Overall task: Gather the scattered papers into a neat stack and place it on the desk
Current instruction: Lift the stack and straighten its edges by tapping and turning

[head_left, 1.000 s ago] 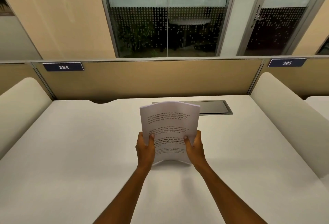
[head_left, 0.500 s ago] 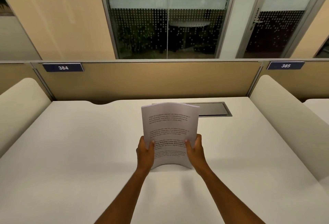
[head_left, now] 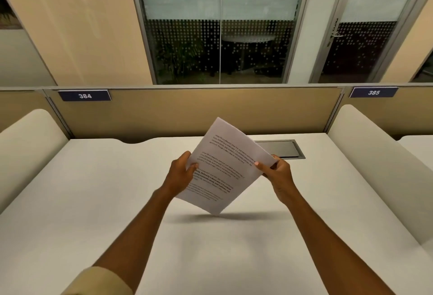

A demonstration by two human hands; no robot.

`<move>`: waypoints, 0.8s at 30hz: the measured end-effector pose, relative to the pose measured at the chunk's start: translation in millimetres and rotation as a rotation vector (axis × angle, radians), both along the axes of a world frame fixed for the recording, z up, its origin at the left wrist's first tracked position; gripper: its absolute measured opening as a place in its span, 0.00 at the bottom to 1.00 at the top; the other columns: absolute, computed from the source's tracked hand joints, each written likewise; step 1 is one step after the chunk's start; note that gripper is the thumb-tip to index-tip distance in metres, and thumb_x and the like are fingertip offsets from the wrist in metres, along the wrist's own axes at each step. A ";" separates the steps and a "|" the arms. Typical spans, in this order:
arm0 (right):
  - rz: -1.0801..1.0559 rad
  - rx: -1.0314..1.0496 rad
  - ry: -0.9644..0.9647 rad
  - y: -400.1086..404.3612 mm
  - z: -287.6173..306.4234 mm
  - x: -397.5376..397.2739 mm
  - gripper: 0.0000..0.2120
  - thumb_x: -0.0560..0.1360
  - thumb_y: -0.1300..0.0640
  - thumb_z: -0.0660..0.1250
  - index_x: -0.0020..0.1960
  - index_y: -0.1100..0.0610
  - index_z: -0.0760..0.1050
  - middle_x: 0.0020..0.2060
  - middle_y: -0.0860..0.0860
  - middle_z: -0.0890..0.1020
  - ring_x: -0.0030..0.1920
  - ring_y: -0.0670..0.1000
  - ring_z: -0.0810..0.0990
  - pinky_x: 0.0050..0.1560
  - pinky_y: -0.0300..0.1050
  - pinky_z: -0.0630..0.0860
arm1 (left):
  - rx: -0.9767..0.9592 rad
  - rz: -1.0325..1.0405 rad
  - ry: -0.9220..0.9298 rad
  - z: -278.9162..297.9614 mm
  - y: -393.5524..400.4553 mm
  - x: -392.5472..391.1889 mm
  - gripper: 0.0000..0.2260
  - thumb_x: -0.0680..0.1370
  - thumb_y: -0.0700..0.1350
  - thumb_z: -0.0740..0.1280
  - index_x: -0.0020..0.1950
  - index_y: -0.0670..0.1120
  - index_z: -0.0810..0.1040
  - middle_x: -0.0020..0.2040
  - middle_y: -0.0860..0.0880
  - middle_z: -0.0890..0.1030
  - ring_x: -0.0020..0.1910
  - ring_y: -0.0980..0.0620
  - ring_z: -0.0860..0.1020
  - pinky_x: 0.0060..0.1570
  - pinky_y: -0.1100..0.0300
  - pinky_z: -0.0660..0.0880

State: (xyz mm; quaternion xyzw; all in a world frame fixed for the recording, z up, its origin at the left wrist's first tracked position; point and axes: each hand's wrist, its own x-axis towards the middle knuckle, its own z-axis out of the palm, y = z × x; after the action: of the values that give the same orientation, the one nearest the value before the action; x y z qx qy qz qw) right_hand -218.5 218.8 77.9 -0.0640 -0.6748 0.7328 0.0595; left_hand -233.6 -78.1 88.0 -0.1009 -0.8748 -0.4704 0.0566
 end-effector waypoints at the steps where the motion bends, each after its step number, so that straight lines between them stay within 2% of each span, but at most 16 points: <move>1: 0.014 0.069 0.003 3.9 1.4 -1.1 0.13 0.70 0.58 0.76 0.51 0.52 0.76 0.49 0.56 0.82 0.50 0.58 0.83 0.50 0.51 0.83 | -0.045 -0.020 0.004 6.7 -2.0 -4.1 0.06 0.81 0.45 0.61 0.51 0.43 0.72 0.48 0.48 0.82 0.44 0.51 0.83 0.38 0.61 0.81; 3: 0.039 0.201 0.013 9.5 4.5 -2.6 0.13 0.69 0.57 0.77 0.49 0.50 0.76 0.48 0.53 0.83 0.48 0.55 0.83 0.44 0.42 0.83 | -0.145 -0.062 0.024 20.6 -3.8 -10.7 0.05 0.81 0.44 0.60 0.47 0.44 0.70 0.47 0.48 0.82 0.43 0.49 0.83 0.38 0.57 0.82; 5: 0.080 0.293 0.024 13.1 7.4 -5.7 0.13 0.69 0.59 0.77 0.50 0.52 0.76 0.48 0.53 0.84 0.48 0.54 0.83 0.42 0.38 0.82 | -0.252 -0.112 0.059 34.9 -2.6 -15.0 0.08 0.80 0.43 0.59 0.42 0.50 0.67 0.47 0.49 0.82 0.42 0.49 0.82 0.38 0.55 0.82; 7: 0.134 0.394 0.044 13.9 10.8 -9.6 0.16 0.69 0.60 0.76 0.54 0.57 0.76 0.51 0.54 0.84 0.49 0.55 0.84 0.47 0.43 0.83 | -0.369 -0.171 0.113 46.8 0.6 -17.0 0.13 0.80 0.43 0.59 0.39 0.57 0.64 0.49 0.49 0.82 0.42 0.50 0.81 0.37 0.58 0.80; 9: 0.189 0.470 0.071 10.5 15.3 -11.6 0.17 0.71 0.58 0.75 0.57 0.59 0.76 0.51 0.54 0.84 0.49 0.55 0.84 0.50 0.48 0.83 | -0.480 -0.210 0.175 54.2 5.6 -19.3 0.13 0.80 0.42 0.60 0.39 0.57 0.63 0.51 0.46 0.83 0.42 0.49 0.80 0.36 0.59 0.79; 12: 0.222 0.505 0.100 1.0 20.9 -11.6 0.10 0.73 0.55 0.72 0.54 0.55 0.77 0.48 0.52 0.85 0.46 0.52 0.85 0.44 0.45 0.83 | -0.575 -0.240 0.202 57.7 15.4 -21.0 0.06 0.80 0.43 0.60 0.45 0.52 0.66 0.54 0.45 0.82 0.46 0.46 0.81 0.41 0.53 0.81; 14: 0.190 0.464 0.084 -4.4 23.4 -10.4 0.04 0.74 0.54 0.71 0.48 0.50 0.78 0.44 0.49 0.85 0.42 0.49 0.84 0.38 0.40 0.79 | -0.569 -0.241 0.204 55.7 20.1 -21.6 0.02 0.80 0.44 0.61 0.48 0.49 0.69 0.55 0.45 0.82 0.46 0.46 0.81 0.42 0.53 0.82; 16: 0.162 0.419 0.076 -6.7 23.1 -8.5 0.03 0.75 0.54 0.70 0.46 0.47 0.77 0.42 0.47 0.85 0.40 0.48 0.84 0.36 0.36 0.76 | -0.507 -0.203 0.210 53.4 21.9 -20.3 0.03 0.79 0.45 0.61 0.46 0.49 0.70 0.52 0.46 0.83 0.44 0.47 0.82 0.40 0.55 0.81; 20: 0.145 0.389 0.047 -3.0 17.8 -2.6 0.04 0.76 0.54 0.69 0.49 0.47 0.76 0.44 0.48 0.84 0.41 0.49 0.83 0.36 0.36 0.76 | -0.399 -0.077 0.231 44.0 11.7 -18.0 0.09 0.76 0.51 0.66 0.41 0.49 0.71 0.42 0.51 0.83 0.38 0.49 0.80 0.41 0.53 0.78; 22: 0.137 0.383 0.032 2.2 13.8 -0.3 0.05 0.76 0.54 0.69 0.51 0.48 0.75 0.45 0.48 0.84 0.42 0.50 0.84 0.37 0.37 0.77 | -0.361 0.003 0.206 35.5 -2.3 -17.4 0.11 0.74 0.53 0.70 0.41 0.48 0.72 0.40 0.50 0.83 0.38 0.48 0.80 0.46 0.51 0.77; 24: 0.123 0.367 0.015 8.8 9.7 2.1 0.06 0.76 0.54 0.69 0.51 0.47 0.75 0.46 0.49 0.84 0.43 0.51 0.84 0.38 0.39 0.78 | -0.243 0.089 0.129 25.2 -18.4 -15.8 0.13 0.71 0.53 0.73 0.42 0.47 0.73 0.40 0.49 0.83 0.39 0.46 0.81 0.44 0.51 0.79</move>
State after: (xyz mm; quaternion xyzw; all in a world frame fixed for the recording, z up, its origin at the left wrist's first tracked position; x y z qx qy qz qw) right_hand -216.4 227.6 87.6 -0.0052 -0.7993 0.6002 0.0303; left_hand -249.4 -96.5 113.2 -0.0982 -0.9235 -0.3505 0.1211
